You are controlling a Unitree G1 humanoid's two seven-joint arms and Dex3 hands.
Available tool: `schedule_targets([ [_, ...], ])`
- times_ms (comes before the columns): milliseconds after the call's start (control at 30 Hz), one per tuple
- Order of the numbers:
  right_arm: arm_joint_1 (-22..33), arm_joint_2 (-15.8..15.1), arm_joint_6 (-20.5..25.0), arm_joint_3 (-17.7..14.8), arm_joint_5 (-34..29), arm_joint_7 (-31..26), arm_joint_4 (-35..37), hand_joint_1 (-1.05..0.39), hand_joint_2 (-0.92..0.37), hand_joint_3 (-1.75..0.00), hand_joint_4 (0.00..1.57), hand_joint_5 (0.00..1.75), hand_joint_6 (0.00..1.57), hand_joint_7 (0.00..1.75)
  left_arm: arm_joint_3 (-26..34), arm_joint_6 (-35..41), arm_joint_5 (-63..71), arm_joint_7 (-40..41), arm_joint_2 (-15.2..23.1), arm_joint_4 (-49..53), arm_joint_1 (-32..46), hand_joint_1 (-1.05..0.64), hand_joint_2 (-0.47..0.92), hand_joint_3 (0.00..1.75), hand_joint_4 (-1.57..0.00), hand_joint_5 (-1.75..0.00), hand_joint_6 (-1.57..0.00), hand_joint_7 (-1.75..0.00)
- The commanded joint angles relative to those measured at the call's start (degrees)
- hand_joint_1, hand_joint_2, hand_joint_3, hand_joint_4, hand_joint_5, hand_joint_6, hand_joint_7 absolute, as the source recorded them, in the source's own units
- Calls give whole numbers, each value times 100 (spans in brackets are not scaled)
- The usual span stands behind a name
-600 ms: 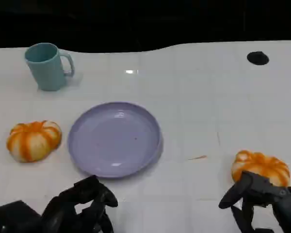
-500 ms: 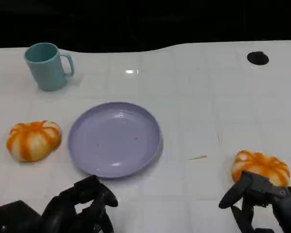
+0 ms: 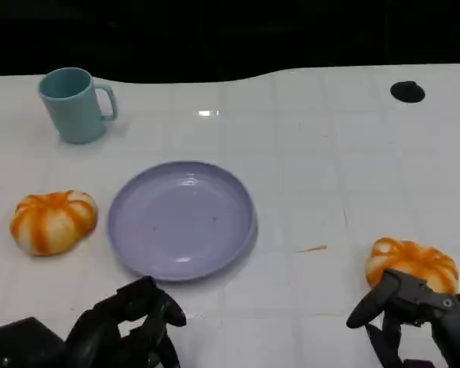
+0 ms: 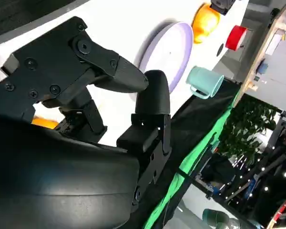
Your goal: Grasp the bread from the table and place it into the plate.
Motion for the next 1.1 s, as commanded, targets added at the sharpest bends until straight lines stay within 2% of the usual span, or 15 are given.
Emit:
schedule_targets([
  [33,13,-42,-11,-58,82,12,-21,-25,-49,-115,87,175,77,138,20,-22,-2,-11,52,-11,0,-70,90,62,-83,-175,-69,-150],
  [333,8,-42,-44,-70,103,10,-18,-24,-48,-116,85,175,75,137,19,-72,-25,-42,51,18,3,-71,89,61,-84,-175,-69,-150],
  [433,12,-8,-19,-86,145,-13,-55,-24,-48,-114,76,167,72,127,9,-122,12,-43,65,37,2,-71,90,60,-83,-175,-69,-150],
  [500,21,41,10,-100,197,-46,-120,-25,-54,-99,70,153,69,115,10,-119,7,-47,68,36,-1,-71,91,60,-83,-175,-69,-149],
  [633,11,101,47,-150,213,-111,-216,-23,-53,-90,57,140,59,103,24,-23,-43,-15,47,-5,6,-70,91,59,-83,-175,-69,-149],
  [833,-53,-80,-1,-311,-463,-304,-420,-28,-44,-93,48,124,48,92,8,-104,13,-32,70,14,4,-70,92,58,-83,-175,-69,-149],
  [933,-63,-234,110,-380,-842,-300,-593,-30,-43,-93,36,121,44,84,6,-65,4,-28,73,-8,11,-70,92,58,-83,-175,-68,-149],
  [1100,-75,-435,368,-488,-1429,-303,-825,-30,-44,-84,28,98,49,51,12,-66,-26,-53,70,22,-5,-68,92,58,-83,-175,-67,-149],
])
